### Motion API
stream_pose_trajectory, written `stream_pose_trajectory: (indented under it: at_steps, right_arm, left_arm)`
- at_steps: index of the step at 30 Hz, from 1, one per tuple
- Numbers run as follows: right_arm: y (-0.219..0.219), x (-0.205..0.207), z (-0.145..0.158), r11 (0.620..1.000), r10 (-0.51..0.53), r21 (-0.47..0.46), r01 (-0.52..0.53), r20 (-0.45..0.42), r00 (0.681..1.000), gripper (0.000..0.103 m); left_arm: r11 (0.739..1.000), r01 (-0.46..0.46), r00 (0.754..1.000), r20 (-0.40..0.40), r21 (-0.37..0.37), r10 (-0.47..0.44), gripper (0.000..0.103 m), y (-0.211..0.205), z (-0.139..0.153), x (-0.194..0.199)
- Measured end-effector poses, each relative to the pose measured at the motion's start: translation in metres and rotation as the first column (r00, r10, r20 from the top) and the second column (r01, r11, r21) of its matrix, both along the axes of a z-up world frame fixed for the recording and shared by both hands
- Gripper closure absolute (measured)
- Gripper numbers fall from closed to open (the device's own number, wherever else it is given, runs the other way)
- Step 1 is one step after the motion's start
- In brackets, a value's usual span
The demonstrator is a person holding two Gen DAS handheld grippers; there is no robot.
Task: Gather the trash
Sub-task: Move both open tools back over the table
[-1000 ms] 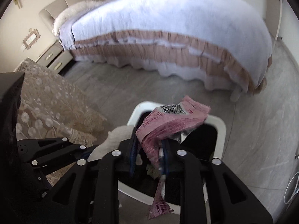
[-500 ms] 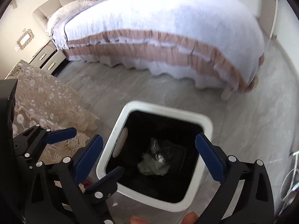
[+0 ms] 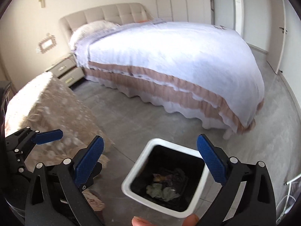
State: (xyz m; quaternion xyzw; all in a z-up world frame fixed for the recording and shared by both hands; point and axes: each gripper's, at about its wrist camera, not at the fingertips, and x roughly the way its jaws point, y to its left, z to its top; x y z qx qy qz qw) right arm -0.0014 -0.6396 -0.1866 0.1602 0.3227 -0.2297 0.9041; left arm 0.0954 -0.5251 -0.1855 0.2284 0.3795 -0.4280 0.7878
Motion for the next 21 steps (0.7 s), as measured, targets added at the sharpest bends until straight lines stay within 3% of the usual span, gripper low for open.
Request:
stream_pose_trajectory:
  at_steps: [7,15,21]
  right_arm:
    - [0.05,0.007,0.048,0.988,0.124,-0.108,-0.113,0.102,0.987,0.004]
    - [0.107,0.028,0.079,0.945,0.294,-0.195,-0.262,0.157,0.943,0.004]
    - [0.145,0.048,0.085,0.922,0.373,-0.172,-0.347,0.16,0.914,0.004]
  left_arm:
    - [0.99,-0.124,0.986,0.1,-0.063,0.13,0.005,0.059,0.047,0.002]
    - [0.948,-0.299,0.945,0.106,-0.114,0.311,0.005,0.131,0.071,0.015]
    - [0.898,-0.424,0.878,0.189,-0.118,0.439,0.005,0.179,0.08,0.016]
